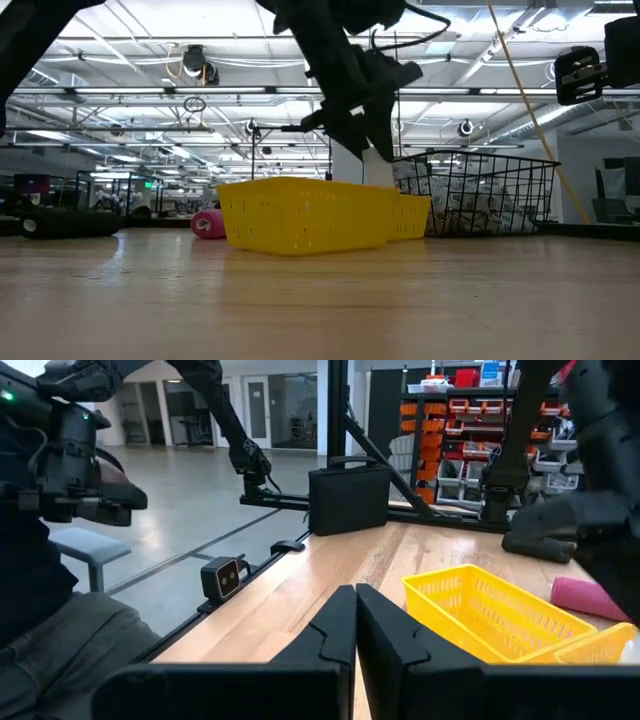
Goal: Pick & place medical supplies in basket/bin
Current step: Put the white pill bottle into the top yellow basket
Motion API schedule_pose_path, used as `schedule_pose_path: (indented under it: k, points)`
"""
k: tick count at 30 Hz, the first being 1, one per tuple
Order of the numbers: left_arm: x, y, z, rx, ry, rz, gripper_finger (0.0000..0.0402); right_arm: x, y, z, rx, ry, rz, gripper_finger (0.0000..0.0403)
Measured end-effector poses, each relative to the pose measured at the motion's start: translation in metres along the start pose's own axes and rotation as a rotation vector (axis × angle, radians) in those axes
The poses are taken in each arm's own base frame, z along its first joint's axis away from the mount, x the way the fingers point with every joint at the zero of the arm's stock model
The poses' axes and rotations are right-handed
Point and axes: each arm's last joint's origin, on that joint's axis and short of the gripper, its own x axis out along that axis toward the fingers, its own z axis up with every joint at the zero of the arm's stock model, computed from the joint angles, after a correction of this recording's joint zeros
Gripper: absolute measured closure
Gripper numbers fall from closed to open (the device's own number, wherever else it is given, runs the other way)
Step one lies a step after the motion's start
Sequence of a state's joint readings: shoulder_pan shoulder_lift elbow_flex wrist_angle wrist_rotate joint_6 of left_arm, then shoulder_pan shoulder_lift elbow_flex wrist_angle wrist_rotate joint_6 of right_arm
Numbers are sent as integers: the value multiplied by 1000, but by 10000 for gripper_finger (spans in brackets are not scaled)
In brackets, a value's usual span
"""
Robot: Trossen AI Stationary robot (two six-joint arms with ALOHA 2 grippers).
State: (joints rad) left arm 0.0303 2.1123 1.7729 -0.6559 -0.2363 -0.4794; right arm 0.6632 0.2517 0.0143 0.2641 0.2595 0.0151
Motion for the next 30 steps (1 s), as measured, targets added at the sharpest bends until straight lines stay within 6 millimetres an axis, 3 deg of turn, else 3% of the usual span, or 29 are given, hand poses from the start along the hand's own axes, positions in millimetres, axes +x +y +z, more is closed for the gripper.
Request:
schedule_pose_path:
  k: [23,30]
  points:
    - [9,-2,-11,-16,79,23,252,0,0,0,0,1,0,403]
    - [27,-4,-20,-17,129,4,252,0,0,0,-1,1,0,403]
